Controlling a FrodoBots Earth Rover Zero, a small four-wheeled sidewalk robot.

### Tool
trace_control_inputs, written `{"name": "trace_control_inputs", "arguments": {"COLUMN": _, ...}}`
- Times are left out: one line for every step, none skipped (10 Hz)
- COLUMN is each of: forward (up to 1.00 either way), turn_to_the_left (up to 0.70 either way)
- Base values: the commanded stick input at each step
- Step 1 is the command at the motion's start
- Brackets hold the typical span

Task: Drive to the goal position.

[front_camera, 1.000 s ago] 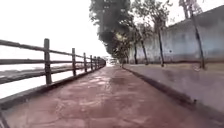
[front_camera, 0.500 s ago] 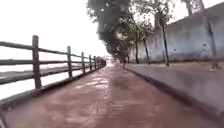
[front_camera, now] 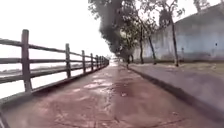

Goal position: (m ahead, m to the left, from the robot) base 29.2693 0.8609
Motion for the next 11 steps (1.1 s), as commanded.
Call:
{"name": "trace_control_inputs", "arguments": {"forward": 1.0, "turn_to_the_left": 0.0}}
{"name": "trace_control_inputs", "arguments": {"forward": 1.0, "turn_to_the_left": 0.0}}
{"name": "trace_control_inputs", "arguments": {"forward": 1.0, "turn_to_the_left": 0.0}}
{"name": "trace_control_inputs", "arguments": {"forward": 1.0, "turn_to_the_left": 0.0}}
{"name": "trace_control_inputs", "arguments": {"forward": 1.0, "turn_to_the_left": 0.0}}
{"name": "trace_control_inputs", "arguments": {"forward": 1.0, "turn_to_the_left": 0.0}}
{"name": "trace_control_inputs", "arguments": {"forward": 1.0, "turn_to_the_left": 0.0}}
{"name": "trace_control_inputs", "arguments": {"forward": 1.0, "turn_to_the_left": 0.0}}
{"name": "trace_control_inputs", "arguments": {"forward": 1.0, "turn_to_the_left": 0.0}}
{"name": "trace_control_inputs", "arguments": {"forward": 1.0, "turn_to_the_left": 0.0}}
{"name": "trace_control_inputs", "arguments": {"forward": 1.0, "turn_to_the_left": 0.0}}
